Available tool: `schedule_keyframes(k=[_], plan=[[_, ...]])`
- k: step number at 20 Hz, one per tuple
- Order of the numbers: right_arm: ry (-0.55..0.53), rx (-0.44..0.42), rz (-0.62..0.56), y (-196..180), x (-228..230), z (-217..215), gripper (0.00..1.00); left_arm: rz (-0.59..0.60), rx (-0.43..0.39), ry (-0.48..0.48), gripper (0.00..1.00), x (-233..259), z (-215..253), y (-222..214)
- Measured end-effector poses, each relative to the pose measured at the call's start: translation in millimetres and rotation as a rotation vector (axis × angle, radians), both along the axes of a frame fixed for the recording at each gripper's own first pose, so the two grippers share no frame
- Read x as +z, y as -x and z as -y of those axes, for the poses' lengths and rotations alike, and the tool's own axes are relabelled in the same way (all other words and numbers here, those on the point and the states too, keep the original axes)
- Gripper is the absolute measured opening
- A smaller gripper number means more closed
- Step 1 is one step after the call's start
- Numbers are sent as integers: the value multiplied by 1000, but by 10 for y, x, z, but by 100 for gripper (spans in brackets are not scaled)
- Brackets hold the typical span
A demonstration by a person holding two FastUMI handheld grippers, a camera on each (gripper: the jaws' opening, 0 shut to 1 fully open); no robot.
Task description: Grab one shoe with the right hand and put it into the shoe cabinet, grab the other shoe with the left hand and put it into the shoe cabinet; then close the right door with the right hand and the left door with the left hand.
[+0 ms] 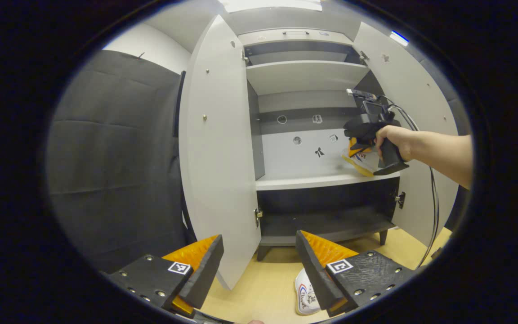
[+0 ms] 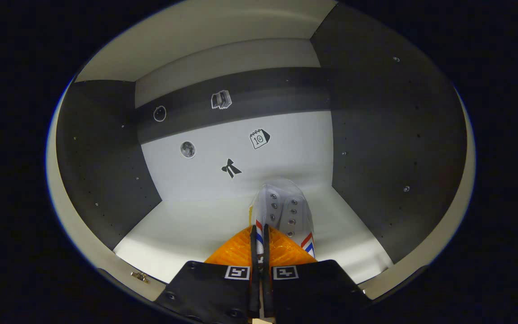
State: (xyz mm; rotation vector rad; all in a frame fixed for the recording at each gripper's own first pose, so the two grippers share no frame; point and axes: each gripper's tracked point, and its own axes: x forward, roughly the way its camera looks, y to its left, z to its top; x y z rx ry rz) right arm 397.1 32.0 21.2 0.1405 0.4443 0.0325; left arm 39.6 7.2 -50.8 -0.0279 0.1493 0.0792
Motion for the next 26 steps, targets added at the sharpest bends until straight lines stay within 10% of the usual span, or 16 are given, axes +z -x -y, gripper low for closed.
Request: schedule_keyframes(k=[4, 7, 9, 26], plan=[[22, 10, 47, -4, 124, -17, 26, -48, -16, 11, 93, -160, -23, -86], [46, 10, 113, 166, 327, 39, 81, -77, -37, 20, 93, -260, -41, -195], [55, -2, 176, 336, 535, 126, 96, -89, -62, 10, 93, -314, -34, -284], [211, 31, 329, 2194, 755, 565, 100, -345, -365, 81, 93, -1387, 719, -833]])
